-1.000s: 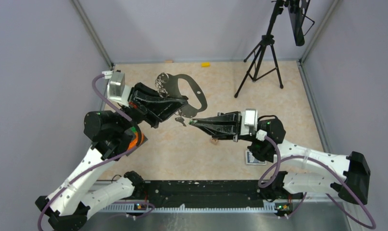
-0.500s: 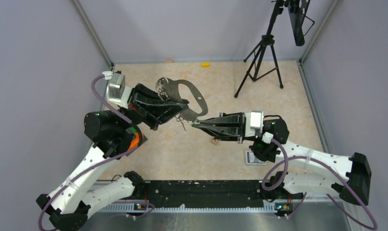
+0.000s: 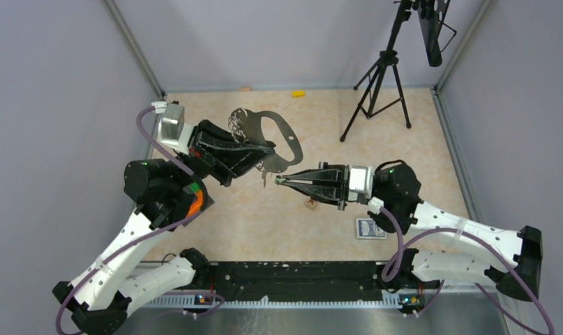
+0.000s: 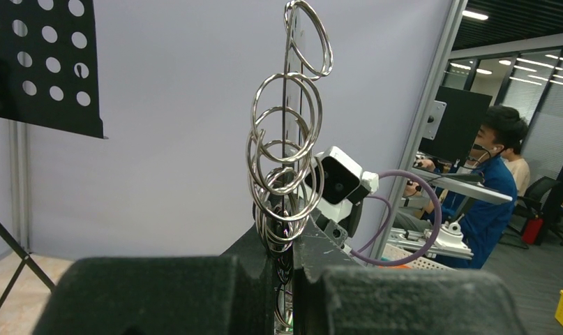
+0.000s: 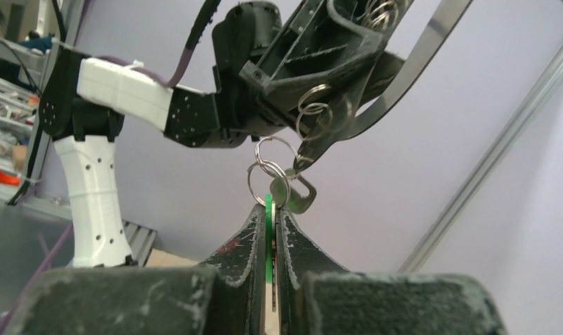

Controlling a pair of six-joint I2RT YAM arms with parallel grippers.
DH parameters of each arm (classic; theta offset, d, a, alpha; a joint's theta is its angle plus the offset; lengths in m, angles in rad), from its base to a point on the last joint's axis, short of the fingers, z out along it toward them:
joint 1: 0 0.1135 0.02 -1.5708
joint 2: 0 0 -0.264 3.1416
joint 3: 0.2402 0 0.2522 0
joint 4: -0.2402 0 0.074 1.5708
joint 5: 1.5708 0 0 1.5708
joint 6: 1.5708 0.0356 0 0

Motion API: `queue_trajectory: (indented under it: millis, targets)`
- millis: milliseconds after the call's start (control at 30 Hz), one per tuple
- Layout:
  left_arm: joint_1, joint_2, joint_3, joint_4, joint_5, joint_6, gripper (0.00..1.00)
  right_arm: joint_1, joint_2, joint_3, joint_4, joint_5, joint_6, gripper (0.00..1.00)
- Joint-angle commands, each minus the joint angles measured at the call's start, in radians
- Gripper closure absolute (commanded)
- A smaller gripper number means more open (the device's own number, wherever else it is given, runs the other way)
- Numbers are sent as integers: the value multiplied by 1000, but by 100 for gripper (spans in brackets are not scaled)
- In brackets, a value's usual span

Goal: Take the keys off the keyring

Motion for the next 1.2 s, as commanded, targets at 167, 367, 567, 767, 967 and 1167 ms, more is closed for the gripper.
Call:
queue_trajectory:
  millis: [167,367,567,767,967,1167]
  targets:
    - [3,-8,42,5,-46,10,100,2,-56,55,-132,-36,-132,100]
    - [3,1,49,-32,-71,13,100,1,-55,108,-261,-49,-247,100]
    - [3,1,48,-82,-98,30,100,1,-47,175,-411,-40,-359,100]
    - [3,7,45,-114,-122,40,100,1,-20,251,-593,-31,-475,100]
    - [3,12,47,-120,-130,41,100,1,6,309,-743,-19,-558,100]
    - [3,11,49,-141,-140,48,100,3,37,378,-891,0,-638,100]
